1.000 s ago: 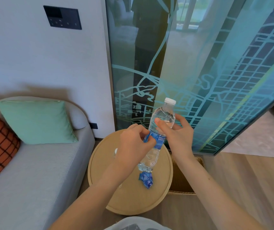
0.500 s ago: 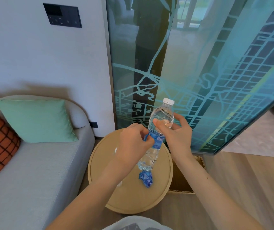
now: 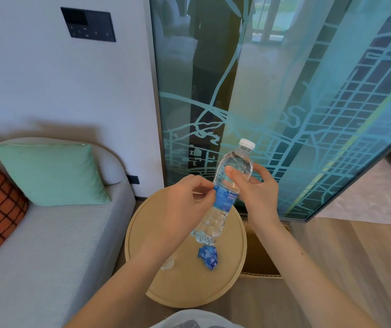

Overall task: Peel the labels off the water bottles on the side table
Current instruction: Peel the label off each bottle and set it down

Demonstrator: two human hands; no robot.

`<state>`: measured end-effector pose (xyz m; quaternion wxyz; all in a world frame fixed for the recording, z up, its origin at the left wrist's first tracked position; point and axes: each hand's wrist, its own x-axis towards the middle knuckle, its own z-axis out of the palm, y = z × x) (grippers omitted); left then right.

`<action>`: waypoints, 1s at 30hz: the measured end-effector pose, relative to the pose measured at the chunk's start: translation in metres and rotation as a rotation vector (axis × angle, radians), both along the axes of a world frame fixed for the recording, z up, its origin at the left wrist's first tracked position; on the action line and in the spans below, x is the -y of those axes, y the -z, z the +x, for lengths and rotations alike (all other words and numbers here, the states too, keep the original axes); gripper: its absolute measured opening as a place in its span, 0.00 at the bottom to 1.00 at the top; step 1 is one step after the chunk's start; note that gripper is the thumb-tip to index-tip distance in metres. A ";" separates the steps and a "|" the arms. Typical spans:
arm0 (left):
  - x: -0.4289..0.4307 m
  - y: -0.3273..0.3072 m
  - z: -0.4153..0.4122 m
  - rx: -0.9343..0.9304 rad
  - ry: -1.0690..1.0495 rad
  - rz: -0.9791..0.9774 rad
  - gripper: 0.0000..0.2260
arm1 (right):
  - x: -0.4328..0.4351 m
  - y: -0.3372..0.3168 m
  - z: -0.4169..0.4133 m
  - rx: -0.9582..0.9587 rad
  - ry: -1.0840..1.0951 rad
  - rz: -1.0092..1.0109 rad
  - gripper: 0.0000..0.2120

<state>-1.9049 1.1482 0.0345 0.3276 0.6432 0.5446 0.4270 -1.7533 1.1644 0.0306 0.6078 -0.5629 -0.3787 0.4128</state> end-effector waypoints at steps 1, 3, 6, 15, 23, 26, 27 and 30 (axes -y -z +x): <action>0.000 0.000 0.000 0.023 -0.002 -0.013 0.04 | -0.001 -0.001 0.000 -0.003 0.002 -0.002 0.21; 0.000 0.001 -0.001 0.034 -0.006 -0.023 0.04 | -0.002 -0.003 0.001 -0.007 0.010 -0.003 0.23; 0.000 0.000 0.001 0.018 0.002 0.035 0.04 | -0.004 -0.003 0.003 -0.008 0.013 0.002 0.25; -0.008 0.006 -0.001 0.073 -0.013 -0.019 0.07 | -0.007 -0.005 0.011 -0.015 -0.059 -0.036 0.25; -0.019 0.008 -0.014 0.413 0.031 -0.235 0.08 | -0.008 -0.009 0.020 -0.072 -0.047 -0.097 0.27; -0.021 0.009 -0.018 0.418 0.019 -0.258 0.06 | -0.009 -0.011 0.023 -0.088 -0.059 -0.108 0.28; -0.022 0.010 -0.019 0.416 0.019 -0.262 0.06 | -0.010 -0.011 0.024 -0.099 -0.062 -0.114 0.27; -0.024 0.012 -0.022 0.396 0.027 -0.268 0.06 | -0.010 -0.013 0.026 -0.116 -0.087 -0.107 0.21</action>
